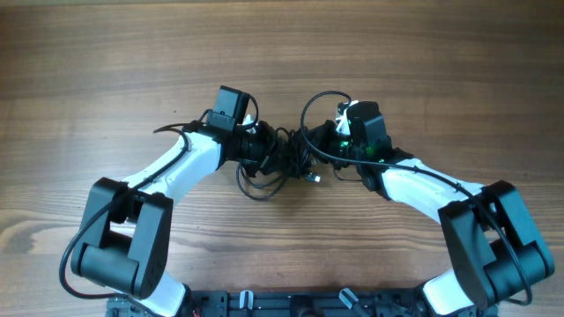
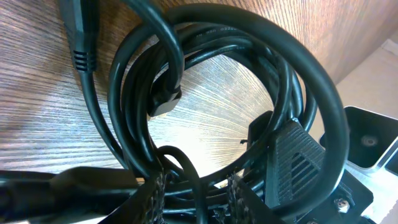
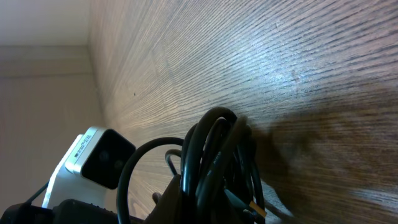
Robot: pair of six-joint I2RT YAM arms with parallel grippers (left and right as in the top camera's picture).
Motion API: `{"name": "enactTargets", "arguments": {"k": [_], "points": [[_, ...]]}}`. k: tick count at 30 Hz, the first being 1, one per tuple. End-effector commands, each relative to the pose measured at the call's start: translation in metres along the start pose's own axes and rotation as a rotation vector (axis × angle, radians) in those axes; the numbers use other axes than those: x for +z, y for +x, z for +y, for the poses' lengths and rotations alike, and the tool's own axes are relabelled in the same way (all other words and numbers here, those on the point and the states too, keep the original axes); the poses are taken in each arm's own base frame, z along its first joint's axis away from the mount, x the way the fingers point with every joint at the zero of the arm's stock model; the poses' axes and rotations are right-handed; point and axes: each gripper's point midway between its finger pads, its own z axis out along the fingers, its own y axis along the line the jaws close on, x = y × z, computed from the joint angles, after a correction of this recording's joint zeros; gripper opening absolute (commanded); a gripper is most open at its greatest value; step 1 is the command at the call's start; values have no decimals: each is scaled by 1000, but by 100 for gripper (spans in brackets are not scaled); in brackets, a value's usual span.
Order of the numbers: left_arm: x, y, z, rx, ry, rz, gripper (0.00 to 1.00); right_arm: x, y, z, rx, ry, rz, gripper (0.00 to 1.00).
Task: Untangle cables
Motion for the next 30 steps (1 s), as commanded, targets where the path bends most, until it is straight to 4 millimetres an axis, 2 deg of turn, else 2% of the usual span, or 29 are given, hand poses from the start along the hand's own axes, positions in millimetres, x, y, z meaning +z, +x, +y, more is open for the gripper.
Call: {"name": "enactTargets", "arguments": {"k": [1, 4, 8, 12, 18, 24, 30], "points": [[3, 4, -5, 3, 5, 17, 33, 2, 2, 5, -27, -14, 12, 4], [7, 9, -5, 14, 0, 30, 31, 2, 2, 5, -30, -14, 12, 4], [13, 18, -5, 35, -15, 42, 20, 2, 2, 5, -30, -14, 12, 4], [14, 17, -3, 39, -25, 28, 15, 2, 2, 5, -34, -14, 12, 4], [14, 19, 3, 26, -47, 35, 14, 2, 2, 5, -46, -14, 11, 4], [14, 20, 6, 16, -58, 39, 4, 2, 1, 6, -49, -20, 8, 4], [12, 23, 3, 12, -41, 66, 4, 2, 1, 4, -49, -12, 4, 4]]}}
